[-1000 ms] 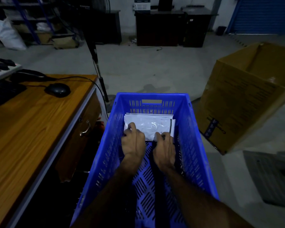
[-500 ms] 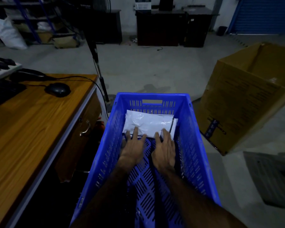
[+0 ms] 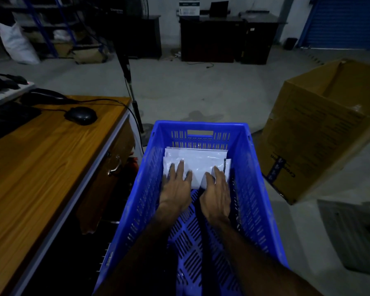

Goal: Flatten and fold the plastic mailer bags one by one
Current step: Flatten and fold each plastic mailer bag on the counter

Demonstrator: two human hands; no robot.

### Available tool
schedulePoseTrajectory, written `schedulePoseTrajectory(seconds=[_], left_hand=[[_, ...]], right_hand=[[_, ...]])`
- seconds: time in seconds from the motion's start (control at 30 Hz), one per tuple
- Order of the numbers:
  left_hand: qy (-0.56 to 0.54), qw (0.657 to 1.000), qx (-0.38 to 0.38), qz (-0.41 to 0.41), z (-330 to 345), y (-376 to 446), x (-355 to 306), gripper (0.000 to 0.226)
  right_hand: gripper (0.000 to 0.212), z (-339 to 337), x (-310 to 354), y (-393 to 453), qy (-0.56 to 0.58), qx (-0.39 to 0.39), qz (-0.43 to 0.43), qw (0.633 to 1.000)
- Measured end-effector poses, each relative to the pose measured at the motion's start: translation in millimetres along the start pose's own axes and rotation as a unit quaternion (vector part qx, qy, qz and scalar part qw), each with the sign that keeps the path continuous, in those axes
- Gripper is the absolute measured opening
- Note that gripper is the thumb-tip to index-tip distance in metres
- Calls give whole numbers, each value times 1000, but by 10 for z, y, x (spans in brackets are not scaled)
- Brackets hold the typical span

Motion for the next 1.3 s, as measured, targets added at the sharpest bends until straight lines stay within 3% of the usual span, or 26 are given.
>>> schedulePoseTrajectory(seconds=[0.13,0.27,0.43,0.53,0.63,0.8,1.03,1.17,1.3], left_hand=[[-74,993,89,-10,188,-40,44,88],[-56,996,76,-3,116,-53,70,85],[-29,996,81,14,15,-119,-3,76],[-12,994,107,6,-10,-190,-40,60],[-21,992,125,-7,32,-245,-40,45],[-43,987,153,-11,212,-79,133,60],[-65,986,152,-18,167,-83,247,67],[-121,985,122,-5,-173,-353,207,67],[-179,981,81,9,-491,-721,243,74]], right_hand=[[83,29,-54,-4,-46,98,-17,994],[88,-3,-25,7,-73,136,-18,988],[79,-72,39,-10,-60,111,7,992],[57,-145,51,-35,-50,91,25,994],[39,-195,77,-68,-58,121,32,990],[59,-93,69,-74,-89,195,-3,977],[58,-213,155,-49,-92,280,-6,955],[39,-406,195,8,-55,250,-10,967],[52,-726,332,27,4,201,-7,980]])
Point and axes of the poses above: each hand's wrist, its own y-axis towards the middle knuckle, its own z-axis out of the palm, x = y × z, the point moved 2 cm from there along y, towards the middle knuckle, and after that the axes turned 1 degree about -z, right-handed, at the moved point
